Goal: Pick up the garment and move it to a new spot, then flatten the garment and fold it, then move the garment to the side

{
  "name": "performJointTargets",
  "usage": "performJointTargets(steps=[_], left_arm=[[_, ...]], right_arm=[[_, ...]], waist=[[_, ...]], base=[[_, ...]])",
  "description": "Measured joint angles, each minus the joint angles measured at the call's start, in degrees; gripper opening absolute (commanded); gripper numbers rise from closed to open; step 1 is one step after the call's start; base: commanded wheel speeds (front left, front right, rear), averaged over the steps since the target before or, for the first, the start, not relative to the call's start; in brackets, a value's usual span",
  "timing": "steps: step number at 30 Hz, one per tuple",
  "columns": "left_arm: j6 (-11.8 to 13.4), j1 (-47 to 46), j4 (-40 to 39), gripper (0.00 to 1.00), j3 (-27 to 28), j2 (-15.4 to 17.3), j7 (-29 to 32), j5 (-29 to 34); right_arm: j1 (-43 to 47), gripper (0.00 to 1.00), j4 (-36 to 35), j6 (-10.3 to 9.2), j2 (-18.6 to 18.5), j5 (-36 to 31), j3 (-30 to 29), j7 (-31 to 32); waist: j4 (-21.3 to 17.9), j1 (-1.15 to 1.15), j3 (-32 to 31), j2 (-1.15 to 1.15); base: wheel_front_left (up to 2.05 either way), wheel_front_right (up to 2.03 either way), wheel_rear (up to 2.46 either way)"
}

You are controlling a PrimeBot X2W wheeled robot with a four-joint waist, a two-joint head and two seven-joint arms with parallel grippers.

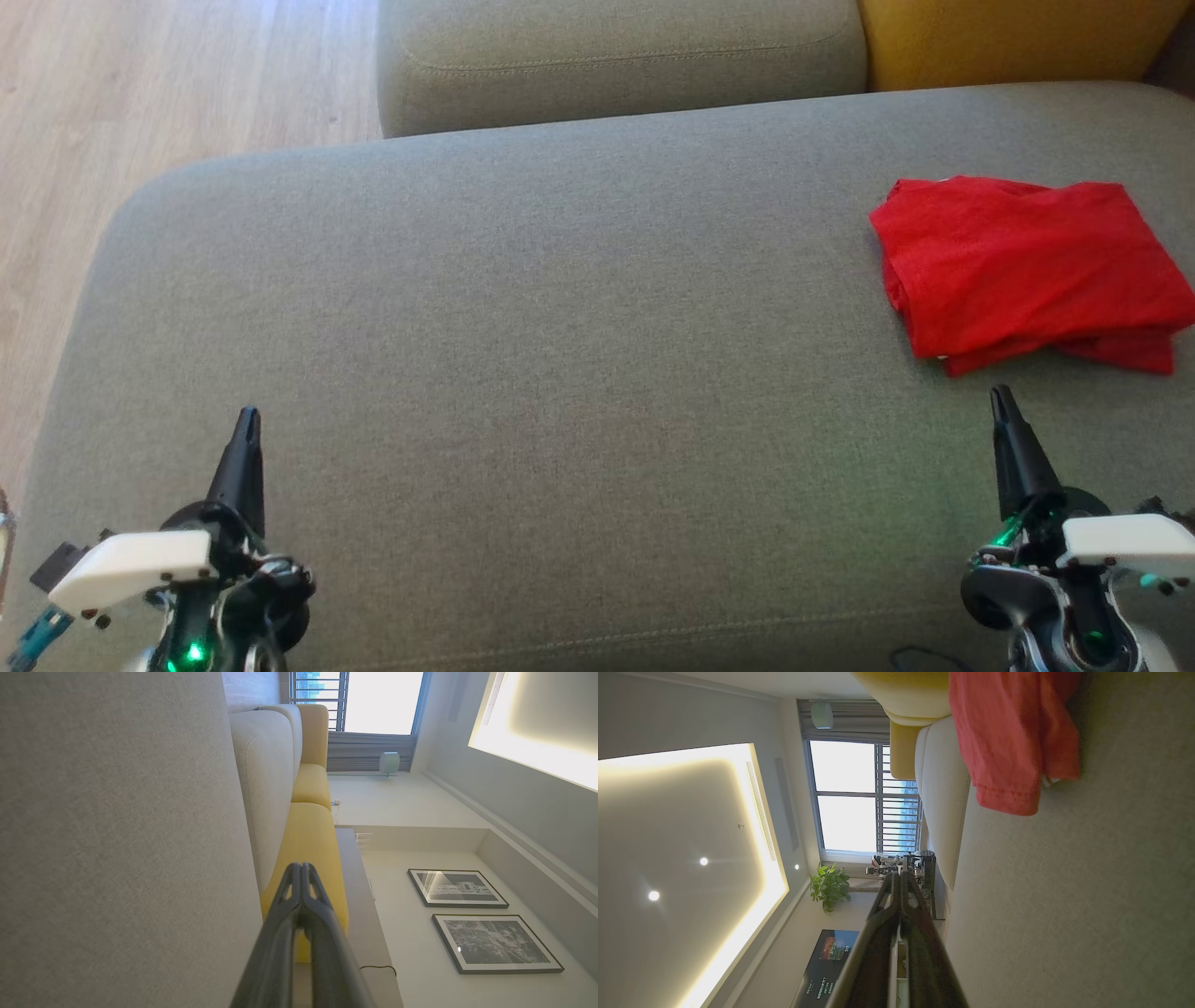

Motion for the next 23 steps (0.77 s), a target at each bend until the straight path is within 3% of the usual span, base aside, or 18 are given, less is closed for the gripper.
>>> performJointTargets(steps=[23], left_arm=[[0.0,0.0,0.0,0.0,0.4,-0.2,0.5,0.0]], right_arm=[[0.0,0.0,0.0,0.0,0.0,0.0,-0.1,0.5]], waist=[[0.0,0.0,0.0,0.0]], base=[[0.0,0.0,0.0]])
